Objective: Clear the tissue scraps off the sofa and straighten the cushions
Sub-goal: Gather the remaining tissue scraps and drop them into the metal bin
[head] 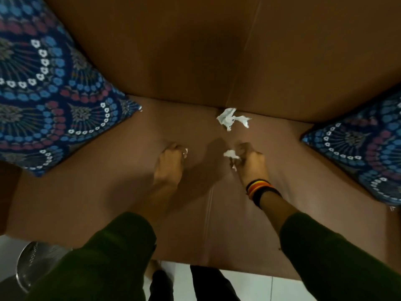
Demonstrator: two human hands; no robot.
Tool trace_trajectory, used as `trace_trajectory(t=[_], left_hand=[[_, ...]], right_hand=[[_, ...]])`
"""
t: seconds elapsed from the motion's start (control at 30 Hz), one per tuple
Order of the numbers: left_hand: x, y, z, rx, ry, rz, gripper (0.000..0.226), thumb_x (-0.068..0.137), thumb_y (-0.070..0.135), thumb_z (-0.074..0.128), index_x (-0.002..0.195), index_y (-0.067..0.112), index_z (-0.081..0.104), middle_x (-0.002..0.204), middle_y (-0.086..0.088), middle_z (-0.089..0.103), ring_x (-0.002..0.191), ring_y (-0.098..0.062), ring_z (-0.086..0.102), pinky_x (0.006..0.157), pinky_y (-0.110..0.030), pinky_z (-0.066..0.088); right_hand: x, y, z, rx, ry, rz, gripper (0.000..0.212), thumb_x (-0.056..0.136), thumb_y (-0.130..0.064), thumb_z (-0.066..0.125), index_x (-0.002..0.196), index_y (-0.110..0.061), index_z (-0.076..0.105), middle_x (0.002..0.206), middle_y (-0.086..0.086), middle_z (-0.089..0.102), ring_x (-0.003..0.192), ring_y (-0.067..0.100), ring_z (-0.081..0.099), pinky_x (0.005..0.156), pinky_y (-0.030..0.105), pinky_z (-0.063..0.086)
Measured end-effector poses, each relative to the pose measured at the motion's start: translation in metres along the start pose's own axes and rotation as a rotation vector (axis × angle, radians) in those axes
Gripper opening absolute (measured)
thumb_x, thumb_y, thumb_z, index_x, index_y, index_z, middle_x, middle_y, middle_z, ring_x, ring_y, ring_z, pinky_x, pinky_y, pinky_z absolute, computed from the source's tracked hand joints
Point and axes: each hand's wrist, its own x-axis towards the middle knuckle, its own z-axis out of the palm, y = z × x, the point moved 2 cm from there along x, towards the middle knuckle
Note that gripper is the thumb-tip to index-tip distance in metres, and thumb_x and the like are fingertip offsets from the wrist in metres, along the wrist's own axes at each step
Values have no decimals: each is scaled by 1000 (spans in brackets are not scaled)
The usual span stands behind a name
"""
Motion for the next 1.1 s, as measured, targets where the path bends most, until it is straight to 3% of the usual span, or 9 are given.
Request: trace_trajectory(t=[0.1,0.27,0.47,0.53,0.6,0.67,0.77,0.97,1.1], left_hand=[[25,39,-4,-135,-47,21,21,97,9,59,109,12,75,114,-12,72,102,-35,70,88,-41,56],[87,93,8,-216,-140,13,57,94,23,69,149,25,50,136,-11,67,124,-34,63,101,-45,53],[98,101,24,-212,19,-24,21,97,21,65,116,21,74,116,-9,72,108,-29,67,86,-36,52],[82,90,20,-226,49,-43,15,94,18,65,103,20,77,106,-9,74,96,-30,70,81,-38,56],[59,70,15,-249,43,-70,12,93,17,66,96,16,77,101,-11,73,91,-31,70,81,-42,58],[30,48,5,-252,49,-101,11,94,18,67,91,12,76,102,-12,73,92,-33,70,82,-38,56],[-21,14,-17,-312,96,-173,10,95,17,69,92,11,76,109,-9,74,95,-28,70,80,-27,49],[-135,-108,-47,-337,118,-346,18,98,25,63,108,15,74,122,-4,68,101,-28,68,90,-39,56],[-233,-211,-61,-429,165,-549,20,95,11,64,112,7,73,114,-9,73,97,-26,71,83,-31,54]], right_hand=[[49,5,-31,-10,5,58,48,86,-14,71,130,-21,52,94,15,71,87,35,70,77,36,57],[110,-6,-35,-128,-183,12,37,89,-16,71,125,-9,66,124,17,69,112,35,65,92,37,52],[95,25,-19,91,-75,213,16,86,-13,72,99,-5,74,101,17,75,93,36,72,82,45,60],[62,39,-16,229,-30,346,3,86,-5,70,87,-8,72,92,16,74,70,29,71,65,42,62],[24,42,-10,345,-47,410,24,85,12,62,75,-10,64,84,18,69,53,18,65,51,31,55],[-10,37,2,346,-83,412,20,87,11,62,85,-9,63,87,15,64,61,15,66,49,24,49],[-52,8,23,349,-105,421,9,85,-3,73,91,-10,73,93,10,72,79,25,70,61,31,61],[-123,-92,102,359,-310,261,14,80,3,75,73,-9,73,64,3,69,41,0,60,51,21,57],[-192,-158,170,288,-456,290,22,82,5,73,72,-13,66,72,11,73,43,13,64,48,28,60]])
